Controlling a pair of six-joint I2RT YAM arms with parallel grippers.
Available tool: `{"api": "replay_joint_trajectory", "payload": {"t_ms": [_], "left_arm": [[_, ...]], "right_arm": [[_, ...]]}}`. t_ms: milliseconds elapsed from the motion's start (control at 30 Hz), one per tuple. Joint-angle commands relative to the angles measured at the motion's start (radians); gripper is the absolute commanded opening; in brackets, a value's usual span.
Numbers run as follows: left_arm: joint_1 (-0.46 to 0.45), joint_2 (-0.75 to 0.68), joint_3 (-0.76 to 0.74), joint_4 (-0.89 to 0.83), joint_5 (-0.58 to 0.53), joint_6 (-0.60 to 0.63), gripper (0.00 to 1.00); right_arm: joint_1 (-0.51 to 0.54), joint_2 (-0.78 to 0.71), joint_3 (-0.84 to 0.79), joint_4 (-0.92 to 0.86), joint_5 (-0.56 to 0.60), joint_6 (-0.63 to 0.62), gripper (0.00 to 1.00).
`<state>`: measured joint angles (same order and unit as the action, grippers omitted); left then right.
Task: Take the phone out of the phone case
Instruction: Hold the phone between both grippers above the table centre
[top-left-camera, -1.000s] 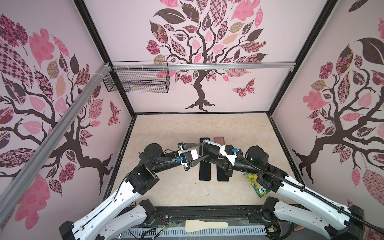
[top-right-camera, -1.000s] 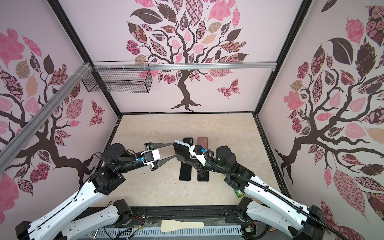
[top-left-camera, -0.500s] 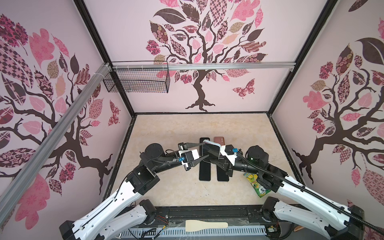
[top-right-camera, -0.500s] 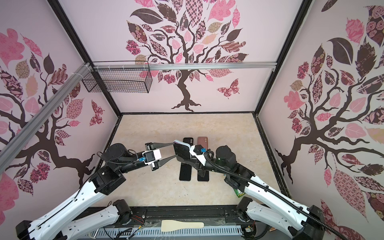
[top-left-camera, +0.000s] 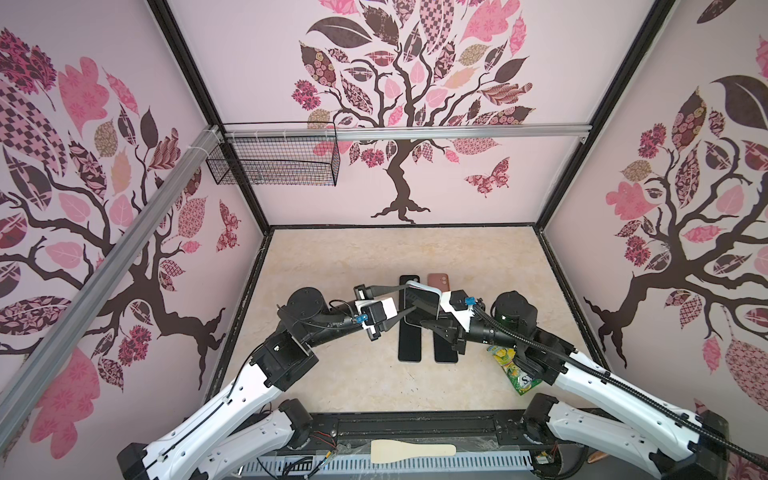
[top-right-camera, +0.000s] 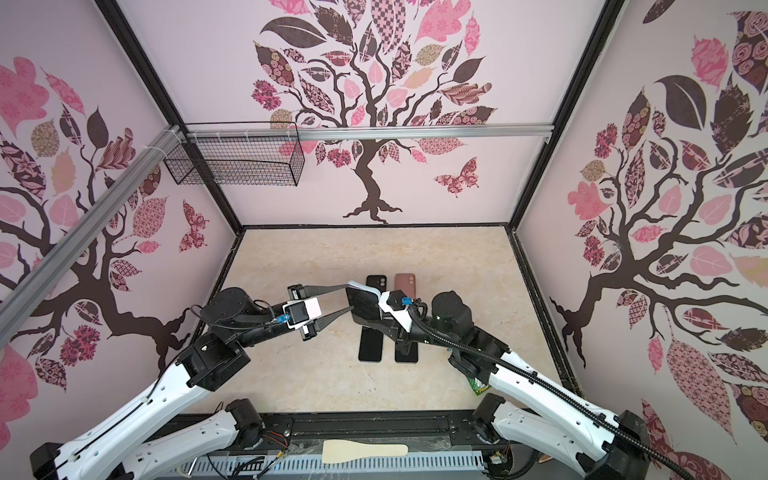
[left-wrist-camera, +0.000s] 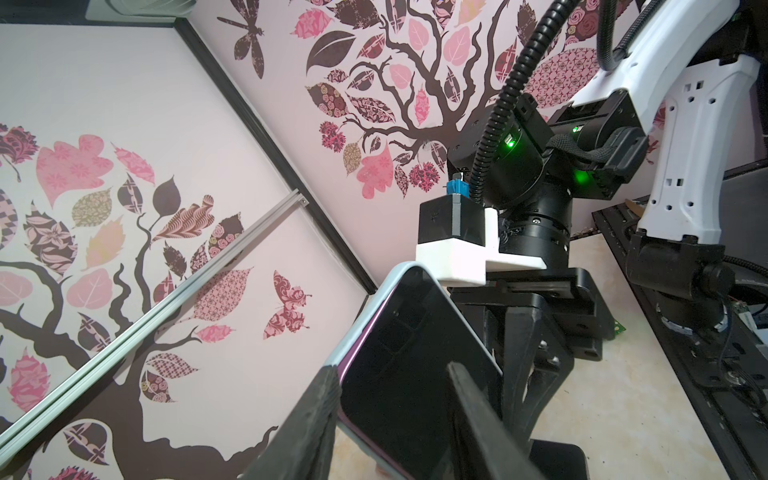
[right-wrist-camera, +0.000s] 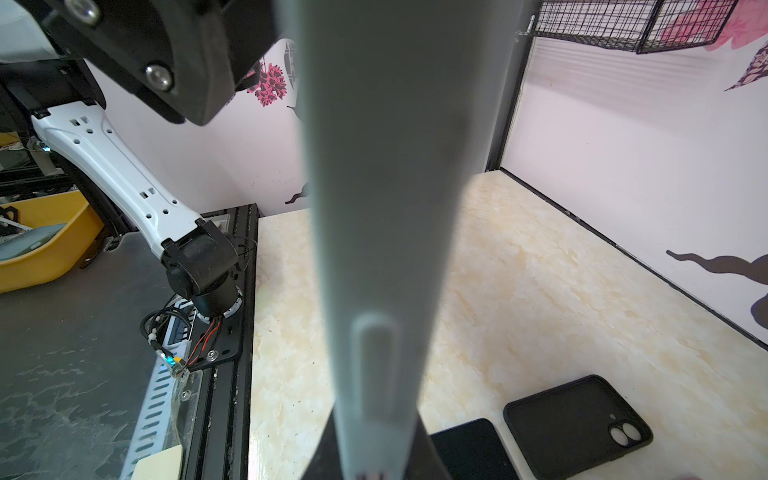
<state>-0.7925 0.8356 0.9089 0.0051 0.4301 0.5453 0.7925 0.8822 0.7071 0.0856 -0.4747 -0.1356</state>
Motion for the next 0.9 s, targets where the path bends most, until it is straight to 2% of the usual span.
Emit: {"api": "replay_joint_trajectory", "payload": {"t_ms": [0,533,867], "left_arm": [[0.001,0.008,0.016,-0.026,-0.009,-0.004,0.45],[0.001,0.038,0.001,-0.078,0.001,-0.018,0.43],[0.001,0.063,-0.09,-0.006,0.094,-0.148,0.4]], "right_arm": [[0.005,-0.024,0.036,0.063,-0.05,-0.017,0.0],[0.004,-0.041,0.04,0.078,-0.093,-0.017,0.0],[0.005,-0.048,0.058,0.065,-0.13,-0.027,0.0]]}}
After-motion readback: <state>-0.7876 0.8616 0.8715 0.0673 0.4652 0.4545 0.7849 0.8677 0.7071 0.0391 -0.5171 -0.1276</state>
